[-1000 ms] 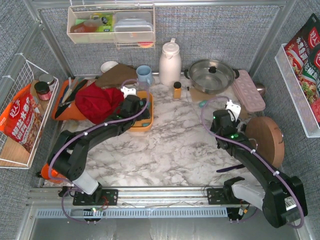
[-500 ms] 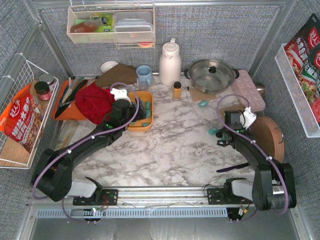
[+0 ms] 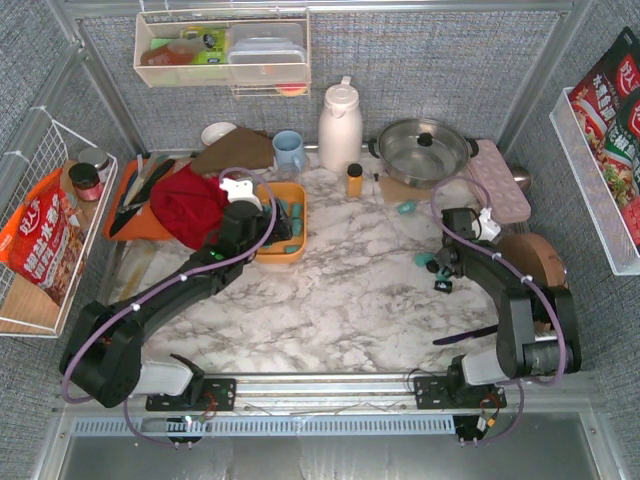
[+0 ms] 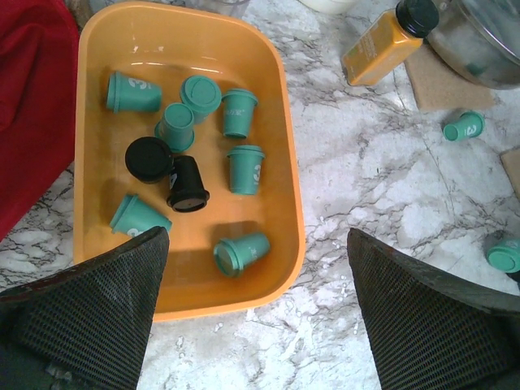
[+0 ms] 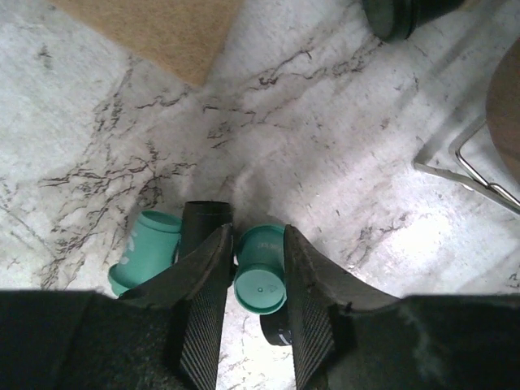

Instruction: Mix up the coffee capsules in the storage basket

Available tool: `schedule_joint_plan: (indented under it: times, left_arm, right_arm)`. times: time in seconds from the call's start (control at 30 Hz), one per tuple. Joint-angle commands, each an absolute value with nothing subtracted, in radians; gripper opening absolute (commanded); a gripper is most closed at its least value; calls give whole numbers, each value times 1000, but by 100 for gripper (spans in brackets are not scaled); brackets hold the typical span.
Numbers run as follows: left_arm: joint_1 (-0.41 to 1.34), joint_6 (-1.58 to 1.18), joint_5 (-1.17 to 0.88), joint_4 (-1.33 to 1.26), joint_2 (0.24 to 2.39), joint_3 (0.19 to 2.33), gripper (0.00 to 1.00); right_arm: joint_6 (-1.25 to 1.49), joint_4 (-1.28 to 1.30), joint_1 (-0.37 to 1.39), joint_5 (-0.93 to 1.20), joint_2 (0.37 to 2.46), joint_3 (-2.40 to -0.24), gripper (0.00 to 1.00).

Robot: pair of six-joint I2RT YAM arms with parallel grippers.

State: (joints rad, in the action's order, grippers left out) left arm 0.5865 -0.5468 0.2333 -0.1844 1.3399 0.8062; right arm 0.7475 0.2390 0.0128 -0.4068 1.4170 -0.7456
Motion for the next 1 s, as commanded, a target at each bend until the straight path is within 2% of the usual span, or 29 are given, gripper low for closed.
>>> schedule_joint_plan:
  times: [0.0,0.43,0.67,0.8,0.9,0.97]
  left_arm:
    - [585,-540,223,-214,1338,806,99]
    - [586,-547,213,-215,1332,810,99]
    - [585,-554,198,-218,1331,808,99]
    - [585,-555,201,-218,1326,803,99]
    - [586,-555,202,-216,1324,802,99]
    - [585,-554,203,-218,1322,803,99]
  right_arm:
    - [805,324,13,-436,1435,-770,36]
    - [798,371,18,-386,1410,-779,44]
    - [801,356,21,-368,1425,-764,43]
    - [802,360,23,-376,1428,-764,38]
    - [792,365,24,-387,1410,-762,23]
    - [781,370,25,-400,1393,-764,19]
